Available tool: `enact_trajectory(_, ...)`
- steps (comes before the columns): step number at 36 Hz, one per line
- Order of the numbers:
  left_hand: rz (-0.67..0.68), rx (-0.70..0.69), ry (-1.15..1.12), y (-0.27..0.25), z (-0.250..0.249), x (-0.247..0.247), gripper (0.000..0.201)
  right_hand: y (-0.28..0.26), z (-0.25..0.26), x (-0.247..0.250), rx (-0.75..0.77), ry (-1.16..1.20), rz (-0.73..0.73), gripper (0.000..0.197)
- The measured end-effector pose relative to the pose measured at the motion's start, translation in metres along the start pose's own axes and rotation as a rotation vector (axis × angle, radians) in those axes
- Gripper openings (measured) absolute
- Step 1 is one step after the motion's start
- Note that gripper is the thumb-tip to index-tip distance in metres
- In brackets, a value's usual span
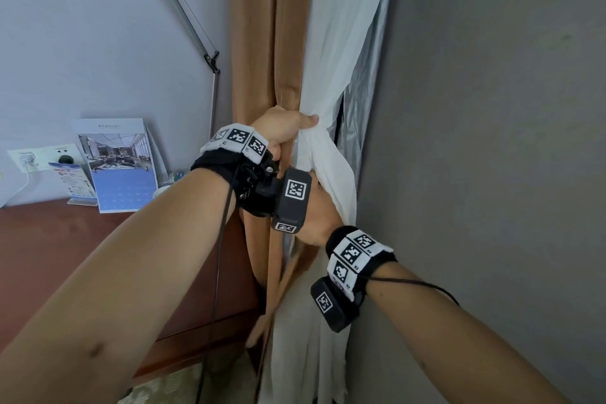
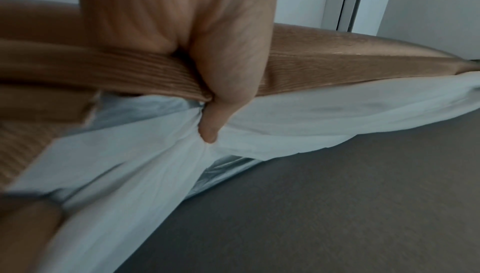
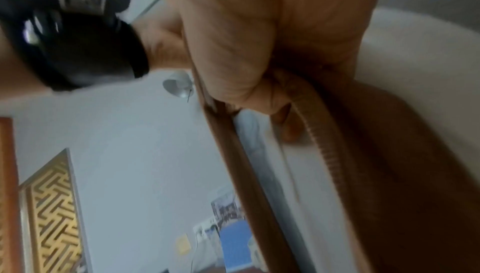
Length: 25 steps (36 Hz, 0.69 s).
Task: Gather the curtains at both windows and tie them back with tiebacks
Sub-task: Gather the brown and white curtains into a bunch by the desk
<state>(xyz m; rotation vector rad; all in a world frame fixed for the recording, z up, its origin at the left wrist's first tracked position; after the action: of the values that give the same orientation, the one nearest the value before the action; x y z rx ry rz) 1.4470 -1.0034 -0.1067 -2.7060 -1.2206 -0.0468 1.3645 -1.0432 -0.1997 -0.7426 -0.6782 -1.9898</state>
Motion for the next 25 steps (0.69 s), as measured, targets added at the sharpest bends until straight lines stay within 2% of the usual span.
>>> enact_trajectory(2, -0.007, -0.013, 0.004, 0.000, -0.001, 0.005, 0.043, -0.003, 0.000, 0.006, -0.021, 0.039, 0.061, 0.031)
enact_trajectory(5, -0.028, -0.036, 0.008, -0.001, -0.004, 0.012, 0.035, -0.010, -0.001, 0.038, -0.062, 0.093, -0.003, 0.018)
enact_trajectory(10, -0.072, -0.077, -0.037, 0.002, -0.003, 0.024, 0.026, -0.006, 0.002, 0.079, -0.027, 0.144, -0.108, 0.040)
enact_trajectory(12, -0.080, -0.093, -0.066, 0.000, -0.002, 0.026, 0.020, -0.005, 0.001, 0.095, -0.018, 0.150, -0.176, 0.042)
enact_trajectory(16, -0.082, -0.119, -0.125, -0.003, 0.003, 0.028, 0.021, -0.004, -0.005, 0.116, -0.009, 0.122, -0.304, 0.044)
enact_trajectory(19, -0.076, -0.133, -0.151, -0.006, 0.004, 0.027, 0.023, -0.001, -0.011, 0.112, 0.009, 0.086, -0.301, 0.049)
enact_trajectory(23, -0.094, -0.179, -0.161, -0.018, 0.003, 0.025, 0.017, 0.006, -0.013, 0.105, -0.029, 0.122, -0.312, 0.032)
enact_trajectory(25, -0.086, -0.214, -0.135, -0.024, 0.002, 0.024, 0.020, 0.010, -0.009, 0.096, -0.017, 0.187, -0.264, 0.045)
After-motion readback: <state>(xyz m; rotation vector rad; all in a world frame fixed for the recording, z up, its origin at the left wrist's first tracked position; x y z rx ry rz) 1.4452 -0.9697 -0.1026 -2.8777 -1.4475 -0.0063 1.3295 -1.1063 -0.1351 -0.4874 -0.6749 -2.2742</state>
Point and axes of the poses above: each hand's wrist, its own y-axis towards the middle knuckle, its own x-axis out of the back of the hand, z = x × y, the point moved 10 cm from there along y, towards the middle knuckle
